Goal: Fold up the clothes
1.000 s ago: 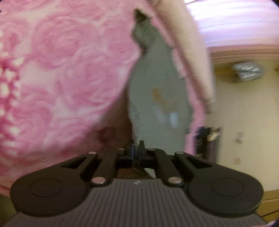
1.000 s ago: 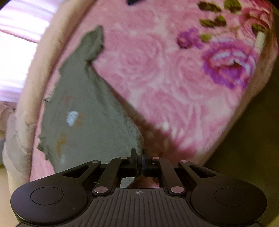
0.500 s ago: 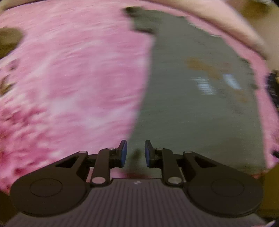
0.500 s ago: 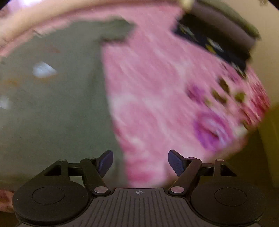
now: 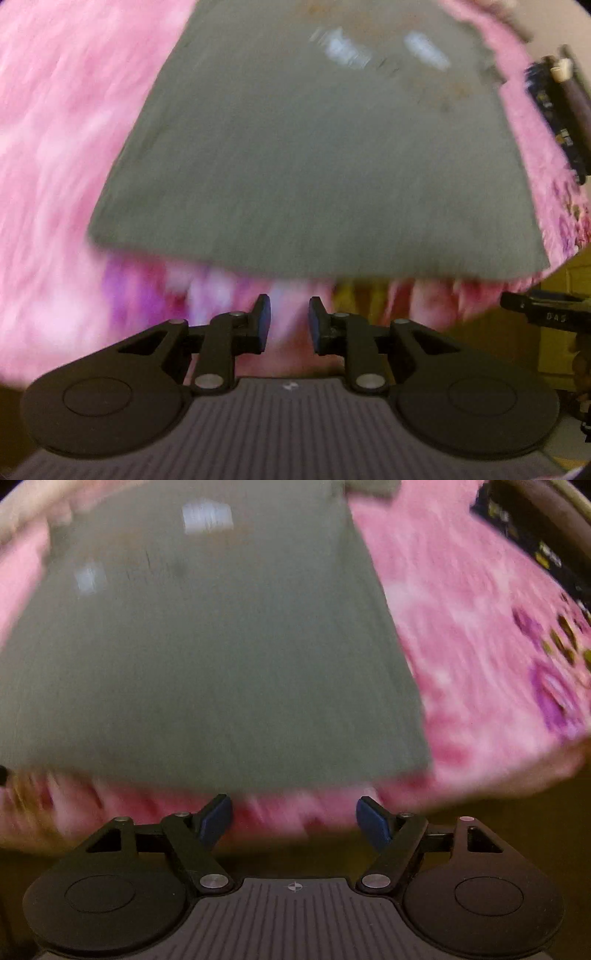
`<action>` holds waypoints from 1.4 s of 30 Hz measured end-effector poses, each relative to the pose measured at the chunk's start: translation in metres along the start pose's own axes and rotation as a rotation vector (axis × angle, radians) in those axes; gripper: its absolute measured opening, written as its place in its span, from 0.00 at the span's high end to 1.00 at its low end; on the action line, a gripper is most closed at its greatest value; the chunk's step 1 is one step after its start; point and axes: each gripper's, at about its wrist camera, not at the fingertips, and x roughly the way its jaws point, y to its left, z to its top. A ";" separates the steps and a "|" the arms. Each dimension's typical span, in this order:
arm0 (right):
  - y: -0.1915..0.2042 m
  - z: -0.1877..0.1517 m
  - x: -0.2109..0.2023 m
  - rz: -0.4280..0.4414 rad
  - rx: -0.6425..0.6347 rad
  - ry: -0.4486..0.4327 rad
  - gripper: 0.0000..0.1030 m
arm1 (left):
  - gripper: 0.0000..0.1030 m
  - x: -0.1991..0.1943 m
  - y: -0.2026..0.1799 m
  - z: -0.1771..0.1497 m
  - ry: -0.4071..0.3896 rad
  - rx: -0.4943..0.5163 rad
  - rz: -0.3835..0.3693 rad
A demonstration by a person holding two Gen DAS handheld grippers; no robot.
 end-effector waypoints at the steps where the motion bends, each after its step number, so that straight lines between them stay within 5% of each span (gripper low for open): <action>1: -0.003 -0.003 -0.001 -0.003 0.028 0.055 0.28 | 0.82 -0.006 0.004 -0.002 0.033 -0.029 0.012; 4: -0.019 -0.002 -0.027 0.050 0.195 0.088 0.28 | 0.78 -0.041 0.005 0.011 0.041 -0.049 0.061; 7: -0.019 0.010 -0.065 0.106 0.264 0.020 0.28 | 0.69 -0.080 -0.004 0.041 -0.010 -0.029 0.107; 13: 0.016 0.044 -0.144 0.125 0.228 -0.136 0.28 | 0.60 -0.169 -0.041 0.083 -0.185 0.049 0.168; 19: 0.053 0.066 -0.216 0.150 0.181 -0.257 0.28 | 0.55 -0.227 -0.073 0.084 -0.277 0.130 0.146; 42: 0.083 0.043 -0.260 0.082 0.159 -0.287 0.28 | 0.53 -0.270 -0.085 0.061 -0.373 0.218 0.214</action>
